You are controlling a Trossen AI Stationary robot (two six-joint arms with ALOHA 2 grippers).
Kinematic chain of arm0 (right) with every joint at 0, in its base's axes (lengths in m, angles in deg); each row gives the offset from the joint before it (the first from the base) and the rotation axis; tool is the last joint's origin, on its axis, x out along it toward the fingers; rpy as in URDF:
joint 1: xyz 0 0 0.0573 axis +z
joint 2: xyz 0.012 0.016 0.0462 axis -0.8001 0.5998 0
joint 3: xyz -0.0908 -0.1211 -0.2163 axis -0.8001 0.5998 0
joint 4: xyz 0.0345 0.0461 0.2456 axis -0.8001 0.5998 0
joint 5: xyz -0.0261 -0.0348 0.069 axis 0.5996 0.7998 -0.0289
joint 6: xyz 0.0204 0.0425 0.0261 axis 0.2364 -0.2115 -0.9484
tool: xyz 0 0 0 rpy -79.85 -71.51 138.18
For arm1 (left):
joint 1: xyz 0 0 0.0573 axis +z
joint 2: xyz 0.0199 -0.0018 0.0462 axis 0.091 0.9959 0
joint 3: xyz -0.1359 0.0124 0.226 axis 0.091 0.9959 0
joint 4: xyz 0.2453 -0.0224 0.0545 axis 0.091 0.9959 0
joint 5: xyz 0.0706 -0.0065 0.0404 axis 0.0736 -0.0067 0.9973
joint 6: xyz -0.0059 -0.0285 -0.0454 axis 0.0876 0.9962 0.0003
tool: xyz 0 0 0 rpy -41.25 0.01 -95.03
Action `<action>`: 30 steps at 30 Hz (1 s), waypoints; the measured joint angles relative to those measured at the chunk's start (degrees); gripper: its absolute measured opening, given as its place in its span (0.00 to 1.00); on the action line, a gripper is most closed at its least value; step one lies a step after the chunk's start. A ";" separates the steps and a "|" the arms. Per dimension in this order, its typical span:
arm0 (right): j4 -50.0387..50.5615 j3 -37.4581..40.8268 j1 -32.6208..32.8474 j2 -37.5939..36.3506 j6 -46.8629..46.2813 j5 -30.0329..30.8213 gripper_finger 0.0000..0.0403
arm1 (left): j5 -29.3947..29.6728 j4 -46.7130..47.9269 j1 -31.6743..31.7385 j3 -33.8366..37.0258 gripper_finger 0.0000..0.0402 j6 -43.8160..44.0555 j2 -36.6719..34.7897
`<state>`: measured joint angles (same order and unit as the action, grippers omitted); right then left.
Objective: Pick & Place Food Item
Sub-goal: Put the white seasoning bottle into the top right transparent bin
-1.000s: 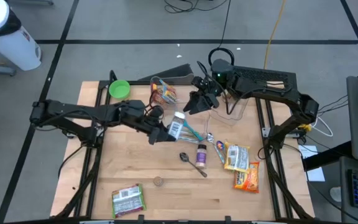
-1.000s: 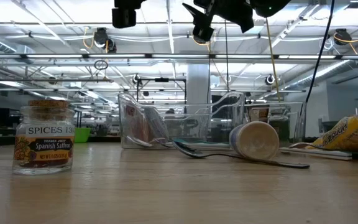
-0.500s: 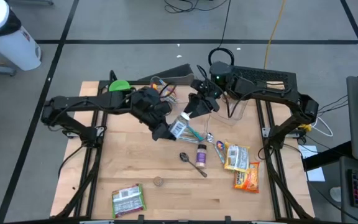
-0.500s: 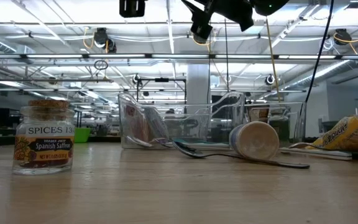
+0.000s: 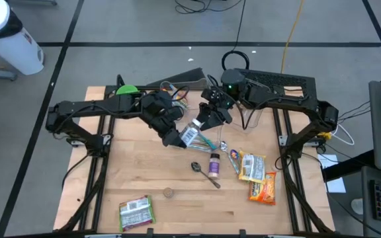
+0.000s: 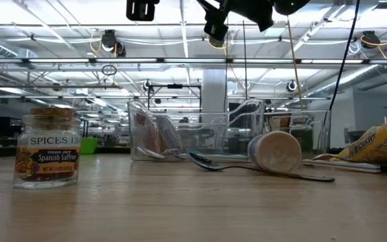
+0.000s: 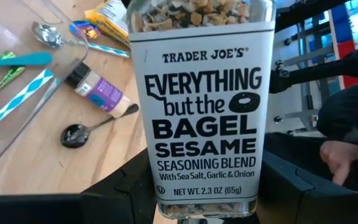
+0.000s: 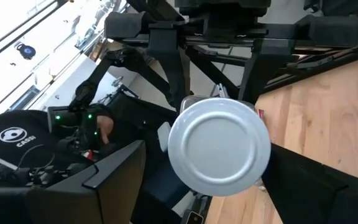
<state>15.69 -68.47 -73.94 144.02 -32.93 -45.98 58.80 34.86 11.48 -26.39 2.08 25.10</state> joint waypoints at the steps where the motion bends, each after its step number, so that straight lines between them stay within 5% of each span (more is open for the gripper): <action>1: 0.00 0.00 0.00 0.00 0.07 -0.02 0.73 | 0.09 0.02 0.00 0.00 0.51 0.02 0.00; 15: 0.09 0.00 -0.02 0.00 -0.37 2.65 0.71 | 0.57 0.24 0.08 0.00 0.51 0.40 0.01; 30: 1.36 0.00 -0.02 0.00 0.02 2.89 0.49 | 0.44 0.19 0.02 0.02 0.51 -0.44 0.02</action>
<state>17.05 -68.47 -73.96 144.01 -32.91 -43.10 59.24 35.05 11.50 -26.37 1.64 25.12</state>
